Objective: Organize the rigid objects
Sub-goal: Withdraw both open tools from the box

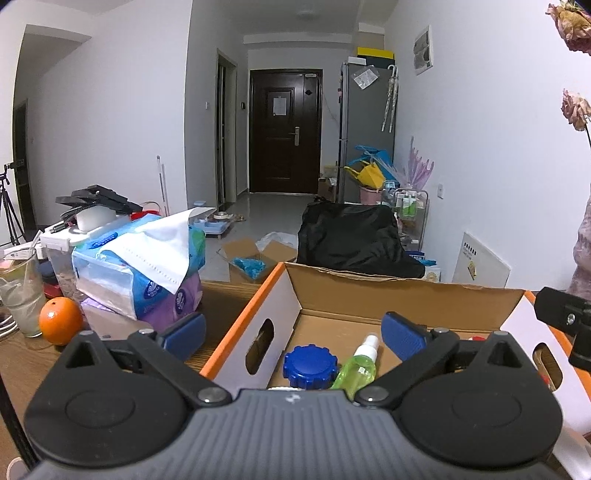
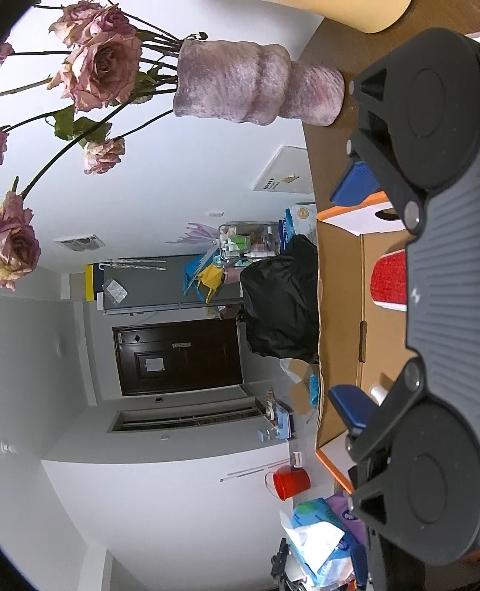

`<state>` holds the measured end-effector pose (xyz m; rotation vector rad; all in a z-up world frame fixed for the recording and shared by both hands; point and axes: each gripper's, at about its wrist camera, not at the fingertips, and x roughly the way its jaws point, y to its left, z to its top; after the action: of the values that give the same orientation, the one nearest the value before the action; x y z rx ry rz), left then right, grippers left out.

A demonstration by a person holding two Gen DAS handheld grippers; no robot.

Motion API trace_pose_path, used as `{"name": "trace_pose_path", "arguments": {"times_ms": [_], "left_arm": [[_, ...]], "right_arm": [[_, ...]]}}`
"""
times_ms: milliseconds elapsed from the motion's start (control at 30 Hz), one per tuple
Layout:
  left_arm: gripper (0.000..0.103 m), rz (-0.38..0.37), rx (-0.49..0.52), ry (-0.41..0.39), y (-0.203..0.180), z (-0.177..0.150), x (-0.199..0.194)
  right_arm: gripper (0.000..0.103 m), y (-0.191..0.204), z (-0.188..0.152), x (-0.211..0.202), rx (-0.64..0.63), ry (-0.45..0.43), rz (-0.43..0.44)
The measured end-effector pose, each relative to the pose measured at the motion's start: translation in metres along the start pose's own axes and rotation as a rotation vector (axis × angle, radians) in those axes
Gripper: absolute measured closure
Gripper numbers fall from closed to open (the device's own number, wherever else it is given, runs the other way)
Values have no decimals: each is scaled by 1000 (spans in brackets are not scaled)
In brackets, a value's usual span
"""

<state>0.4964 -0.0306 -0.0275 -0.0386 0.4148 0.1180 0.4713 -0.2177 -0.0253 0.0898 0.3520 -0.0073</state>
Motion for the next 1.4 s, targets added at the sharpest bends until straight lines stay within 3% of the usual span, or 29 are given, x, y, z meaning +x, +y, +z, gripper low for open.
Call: {"name": "trace_pose_path", "arguments": {"times_ms": [733, 1400], "left_arm": [[0, -53, 27, -53, 5, -5, -43], [0, -37, 21, -57, 35, -43, -109]], "right_arm": [[0, -12, -5, -43, -47, -55, 9], [0, -33, -35, -112, -77, -72, -14]]}}
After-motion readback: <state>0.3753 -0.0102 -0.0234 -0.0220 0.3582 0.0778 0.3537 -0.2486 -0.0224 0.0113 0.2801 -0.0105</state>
